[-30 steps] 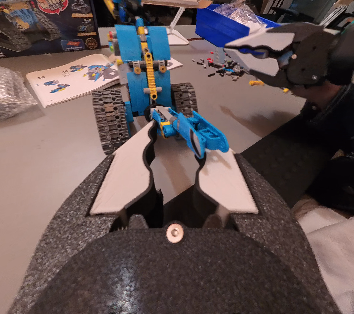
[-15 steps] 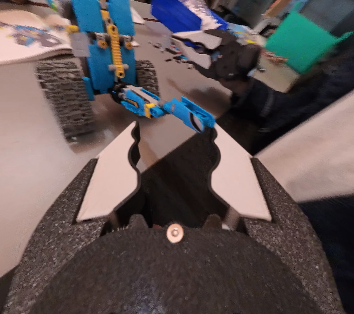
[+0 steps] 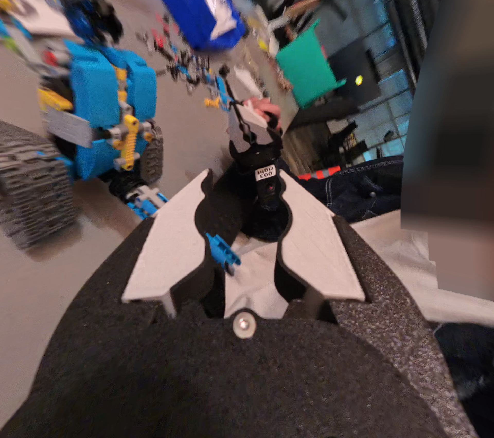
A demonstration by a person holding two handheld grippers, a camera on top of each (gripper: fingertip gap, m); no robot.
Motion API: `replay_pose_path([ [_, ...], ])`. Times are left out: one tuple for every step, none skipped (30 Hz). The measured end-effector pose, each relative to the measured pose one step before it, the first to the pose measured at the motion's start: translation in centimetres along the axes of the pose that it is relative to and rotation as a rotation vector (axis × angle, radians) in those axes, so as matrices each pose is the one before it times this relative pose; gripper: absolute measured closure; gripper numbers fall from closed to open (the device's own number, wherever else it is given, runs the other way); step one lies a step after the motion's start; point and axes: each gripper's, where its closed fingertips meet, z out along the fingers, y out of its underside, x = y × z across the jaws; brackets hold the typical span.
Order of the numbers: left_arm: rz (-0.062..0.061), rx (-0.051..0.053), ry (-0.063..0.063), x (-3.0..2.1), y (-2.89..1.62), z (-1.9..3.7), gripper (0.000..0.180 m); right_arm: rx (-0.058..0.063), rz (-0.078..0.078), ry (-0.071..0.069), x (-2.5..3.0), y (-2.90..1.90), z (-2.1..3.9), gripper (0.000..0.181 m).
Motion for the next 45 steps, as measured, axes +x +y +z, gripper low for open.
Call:
replay_pose_path([
  [-0.0309,-0.0558,0.0233,0.277,-0.008,1.767,0.137,0.0291,-0.0156,0.0243,0.446,-0.912,-0.128,0.181],
  [-0.0246,-0.0398,0.0286,0.277,-0.023,1.605,0.142,0.0296,-0.0079,0.0178,0.377,-0.889,-0.064,0.181],
  [-0.0270,-0.0354,0.0218,0.123,0.094,1.381,0.143,0.0240,-0.0067,0.0170,0.378,-0.790,-0.012,0.181],
  [-0.0227,-0.0278,0.0111,-0.076,0.088,1.136,0.143,0.0160,-0.0092,0.0216,0.443,-0.635,-0.008,0.181],
  [-0.0191,-0.0171,0.0062,-0.186,0.009,0.857,0.143,0.0125,-0.0050,0.0121,0.316,-0.493,-0.024,0.181],
  [-0.0208,-0.0092,0.0154,-0.052,-0.055,0.605,0.143,0.0103,0.0010,-0.0005,0.061,-0.359,-0.057,0.181],
  [-0.0212,-0.0037,0.0190,0.027,-0.083,0.430,0.143,0.0085,-0.0036,0.0003,0.001,-0.239,-0.097,0.181],
  [-0.0181,-0.0019,0.0156,0.015,-0.079,0.336,0.143,0.0065,-0.0103,-0.0030,-0.071,-0.160,-0.082,0.181],
  [-0.0149,0.0036,0.0214,0.178,-0.142,0.288,0.143,0.0070,-0.0053,-0.0058,-0.079,-0.157,-0.055,0.181],
  [-0.0149,0.0069,0.0242,0.283,-0.189,0.232,0.145,0.0104,0.0042,-0.0002,0.045,-0.235,-0.052,0.181],
  [-0.0123,0.0035,0.0135,0.161,-0.145,0.190,0.146,0.0104,0.0066,0.0006,0.092,-0.275,-0.036,0.181],
  [-0.0009,0.0030,-0.0010,-0.008,-0.166,0.107,0.148,0.0078,0.0038,0.0000,0.072,-0.269,-0.006,0.181],
  [0.0088,0.0017,-0.0149,-0.189,-0.126,0.036,0.150,0.0078,-0.0010,0.0046,0.112,-0.267,-0.025,0.181],
  [0.0069,0.0019,-0.0163,-0.226,-0.096,-0.005,0.153,0.0059,-0.0007,0.0001,0.032,-0.228,-0.007,0.181],
  [-0.0008,0.0049,-0.0021,-0.022,-0.128,-0.025,0.154,0.0041,0.0009,-0.0005,0.018,-0.166,-0.015,0.181],
  [-0.0030,0.0032,0.0066,0.104,-0.102,-0.035,0.157,0.0062,-0.0002,0.0002,0.011,-0.177,-0.047,0.181],
  [0.0014,-0.0007,-0.0005,0.002,-0.028,-0.012,0.161,0.0034,0.0007,-0.0018,-0.015,-0.100,-0.022,0.181],
  [0.0066,0.0002,-0.0053,-0.034,-0.032,0.003,0.162,0.0024,0.0023,0.0001,0.016,-0.062,-0.019,0.181],
  [0.0090,-0.0006,-0.0049,-0.043,-0.004,0.030,0.166,0.0021,0.0045,-0.0026,-0.025,-0.055,0.001,0.181],
  [0.0093,-0.0023,-0.0054,-0.044,0.026,0.038,0.170,0.0017,0.0055,-0.0024,-0.036,-0.019,0.004,0.181],
  [0.0108,-0.0029,-0.0067,-0.082,0.037,0.035,0.173,0.0012,0.0036,-0.0017,-0.028,-0.022,-0.012,0.181],
  [0.0122,-0.0034,-0.0079,-0.096,0.057,0.061,0.174,0.0012,0.0006,0.0013,0.023,-0.027,-0.009,0.181],
  [0.0128,-0.0014,-0.0067,-0.095,0.034,0.057,0.176,0.0007,0.0050,-0.0045,-0.065,-0.010,0.004,0.181],
  [0.0166,0.0002,-0.0077,-0.112,0.022,0.054,0.180,0.0003,0.0082,-0.0042,-0.083,-0.006,0.002,0.181],
  [0.0222,-0.0030,-0.0131,-0.182,0.064,0.072,0.180,0.0014,0.0071,-0.0026,-0.055,-0.011,-0.010,0.181],
  [0.0254,-0.0015,-0.0136,-0.167,0.032,0.040,0.180,0.0001,0.0098,-0.0044,-0.055,0.011,0.000,0.181],
  [0.0284,0.0044,-0.0081,-0.034,-0.064,-0.001,0.180,-0.0016,0.0128,-0.0054,-0.062,0.049,-0.003,0.181],
  [0.0344,0.0035,-0.0108,-0.035,-0.045,-0.046,0.180,-0.0030,0.0167,-0.0052,-0.063,0.084,0.008,0.181],
  [0.0395,0.0024,-0.0183,-0.085,-0.030,-0.058,0.180,-0.0038,0.0236,-0.0070,-0.083,0.119,0.001,0.181],
  [0.0406,0.0035,-0.0203,-0.088,-0.024,-0.071,0.180,-0.0063,0.0228,-0.0084,-0.109,0.164,0.013,0.181],
  [0.0417,0.0056,-0.0222,-0.087,-0.063,-0.095,0.180,-0.0067,0.0201,-0.0033,-0.038,0.184,0.012,0.181],
  [0.0427,0.0145,-0.0295,-0.192,-0.205,-0.175,0.180,-0.0068,0.0284,-0.0063,-0.078,0.205,0.028,0.181],
  [0.0423,0.0215,-0.0368,-0.343,-0.342,-0.285,0.180,-0.0059,0.0416,-0.0154,-0.203,0.200,0.020,0.181],
  [0.0415,0.0238,-0.0368,-0.401,-0.410,-0.368,0.180,-0.0159,0.0400,-0.0065,-0.013,0.341,0.016,0.181],
  [0.0361,0.0253,-0.0326,-0.403,-0.422,-0.430,0.180,-0.0212,0.0440,-0.0018,0.124,0.410,0.044,0.181],
  [0.0299,0.0210,-0.0245,-0.335,-0.334,-0.418,0.180,-0.0161,0.0845,-0.0213,-0.056,0.370,0.084,0.181],
  [0.0300,0.0195,-0.0086,-0.124,-0.254,-0.374,0.180,-0.0206,0.1283,-0.0419,-0.310,0.525,0.127,0.181],
  [0.0277,0.0239,0.0007,-0.007,-0.229,-0.318,0.180,-0.0284,0.1559,-0.0564,-0.365,0.656,0.183,0.172],
  [0.0236,0.0290,-0.0048,-0.122,-0.228,-0.279,0.180,-0.0338,0.1782,-0.0625,-0.140,0.670,0.231,0.164],
  [0.0196,0.0249,0.0028,-0.026,-0.111,-0.210,0.180,-0.0320,0.1888,-0.0599,0.169,0.478,0.302,0.148],
  [0.0159,0.0227,0.0217,0.277,-0.070,-0.136,0.180,-0.0216,0.2013,-0.0761,0.093,0.171,0.327,0.136],
  [0.0172,0.0253,0.0243,0.363,-0.087,-0.118,0.180,0.0041,0.2023,-0.1103,-0.278,-0.239,0.228,0.135],
  [0.0205,0.0233,0.0142,0.234,-0.083,-0.077,0.180,0.0285,0.1984,-0.1230,-0.432,-0.619,0.142,0.137],
  [0.0208,0.0177,0.0124,0.204,-0.030,-0.063,0.180,0.0350,0.1830,-0.1076,-0.294,-0.802,0.170,0.133],
  [0.0174,0.0147,0.0148,0.231,-0.011,-0.043,0.180,0.0352,0.1538,-0.0884,-0.168,-0.829,0.154,0.133],
])
